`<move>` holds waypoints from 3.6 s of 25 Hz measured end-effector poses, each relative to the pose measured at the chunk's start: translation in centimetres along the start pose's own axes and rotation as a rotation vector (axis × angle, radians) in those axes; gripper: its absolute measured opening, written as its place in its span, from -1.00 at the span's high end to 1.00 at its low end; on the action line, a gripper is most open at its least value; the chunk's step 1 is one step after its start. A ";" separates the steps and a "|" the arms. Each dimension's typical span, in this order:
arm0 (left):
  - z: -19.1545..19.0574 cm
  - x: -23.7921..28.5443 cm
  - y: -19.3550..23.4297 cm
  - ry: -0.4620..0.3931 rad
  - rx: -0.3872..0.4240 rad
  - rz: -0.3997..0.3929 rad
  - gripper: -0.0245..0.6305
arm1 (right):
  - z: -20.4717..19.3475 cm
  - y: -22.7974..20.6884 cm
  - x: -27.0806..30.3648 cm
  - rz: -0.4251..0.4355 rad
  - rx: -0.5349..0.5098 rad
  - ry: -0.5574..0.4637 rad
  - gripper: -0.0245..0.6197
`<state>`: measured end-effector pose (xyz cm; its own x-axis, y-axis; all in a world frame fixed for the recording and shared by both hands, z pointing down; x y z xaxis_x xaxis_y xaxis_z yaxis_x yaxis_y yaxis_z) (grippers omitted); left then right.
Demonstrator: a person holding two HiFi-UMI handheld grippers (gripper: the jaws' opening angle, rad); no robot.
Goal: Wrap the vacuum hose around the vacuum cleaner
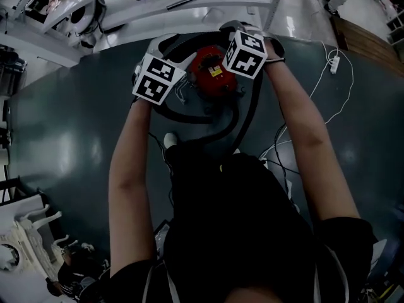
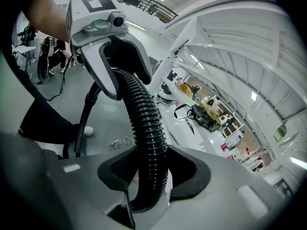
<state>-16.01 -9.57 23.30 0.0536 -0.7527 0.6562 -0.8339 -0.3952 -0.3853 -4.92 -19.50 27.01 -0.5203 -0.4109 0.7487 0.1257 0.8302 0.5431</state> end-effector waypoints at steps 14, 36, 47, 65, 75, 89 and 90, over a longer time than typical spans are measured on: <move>-4.3 4.2 4.8 -0.026 0.092 -0.245 0.34 | 3.9 0.9 4.9 -0.014 0.184 0.030 0.29; -8.3 10.3 13.2 -0.149 -0.043 -0.330 0.36 | -4.2 3.3 11.0 0.020 0.836 0.151 -0.11; -10.4 10.5 15.4 -0.161 -0.124 -0.297 0.36 | -2.1 4.7 12.6 0.018 0.891 0.194 -0.05; -11.9 9.9 14.5 -0.151 -0.363 -0.084 0.36 | -4.4 5.7 14.6 0.095 0.832 0.142 0.00; -11.3 7.0 11.4 -0.186 -0.369 -0.043 0.36 | -7.4 2.5 16.7 0.081 0.796 0.131 -0.03; -10.9 5.4 13.2 -0.194 -0.268 -0.157 0.36 | -0.7 -2.9 21.2 -0.014 0.654 0.025 -0.10; -11.0 5.4 13.3 -0.192 -0.268 -0.160 0.36 | -0.4 -3.1 21.2 -0.028 0.630 0.026 0.03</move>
<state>-32.87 -13.04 28.86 0.2759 -0.7878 0.5507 -0.9195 -0.3832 -0.0875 -16.04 -30.90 41.37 -0.4940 -0.4382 0.7510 -0.4135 0.8782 0.2404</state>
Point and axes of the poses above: the fingertips, and each gripper's own axes: x forward along the fingers, y to its left, z out of its top, the point moved 8 cm from there along -x, backward along the fingers, and after that the axes turned 10 degrees about y, right-handed, at the moved point
